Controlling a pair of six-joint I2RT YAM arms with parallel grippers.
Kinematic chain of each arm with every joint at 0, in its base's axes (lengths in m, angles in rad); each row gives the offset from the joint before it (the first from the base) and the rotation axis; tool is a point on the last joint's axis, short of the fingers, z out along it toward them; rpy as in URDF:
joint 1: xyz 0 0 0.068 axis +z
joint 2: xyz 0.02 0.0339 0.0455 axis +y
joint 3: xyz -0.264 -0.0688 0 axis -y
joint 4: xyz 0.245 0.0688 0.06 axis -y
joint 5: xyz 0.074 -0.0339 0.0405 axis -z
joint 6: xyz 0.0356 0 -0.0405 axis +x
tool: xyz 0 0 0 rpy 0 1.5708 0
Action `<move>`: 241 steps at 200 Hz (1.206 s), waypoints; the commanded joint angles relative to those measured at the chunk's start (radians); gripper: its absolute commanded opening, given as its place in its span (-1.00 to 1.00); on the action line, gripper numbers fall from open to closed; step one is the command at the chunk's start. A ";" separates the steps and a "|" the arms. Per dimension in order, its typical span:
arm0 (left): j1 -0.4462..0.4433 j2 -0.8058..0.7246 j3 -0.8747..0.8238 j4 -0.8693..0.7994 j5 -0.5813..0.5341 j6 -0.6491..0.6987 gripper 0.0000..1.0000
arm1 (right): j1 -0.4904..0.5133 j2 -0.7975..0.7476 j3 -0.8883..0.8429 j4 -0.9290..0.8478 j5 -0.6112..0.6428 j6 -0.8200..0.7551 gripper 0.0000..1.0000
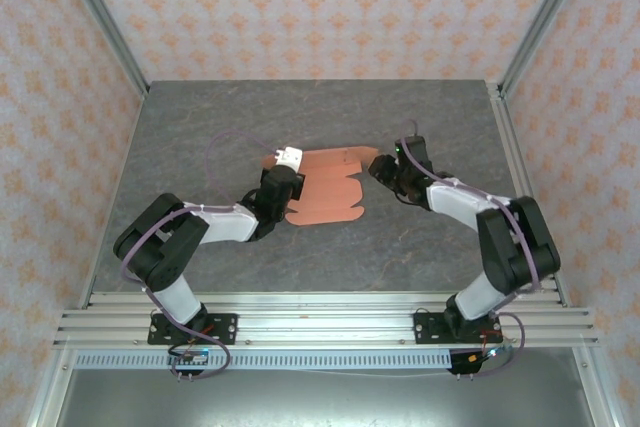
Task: Fold the paper box
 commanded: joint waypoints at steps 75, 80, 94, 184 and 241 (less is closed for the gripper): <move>-0.005 -0.002 0.035 -0.093 -0.041 -0.003 -1.00 | 0.032 0.215 0.008 0.382 -0.041 0.030 -0.32; -0.004 0.000 0.036 -0.094 -0.041 -0.001 -1.00 | 0.031 0.223 0.014 0.380 -0.037 0.026 -0.32; -0.006 0.002 0.040 -0.105 -0.042 0.002 -1.00 | 0.031 0.250 0.030 0.382 -0.036 0.026 -0.33; -0.006 0.001 0.049 -0.118 -0.042 0.003 -1.00 | 0.034 0.344 0.072 0.478 -0.063 0.034 -0.40; -0.005 0.006 0.053 -0.124 -0.038 0.002 -1.00 | 0.052 0.331 0.082 0.499 -0.078 0.015 -0.75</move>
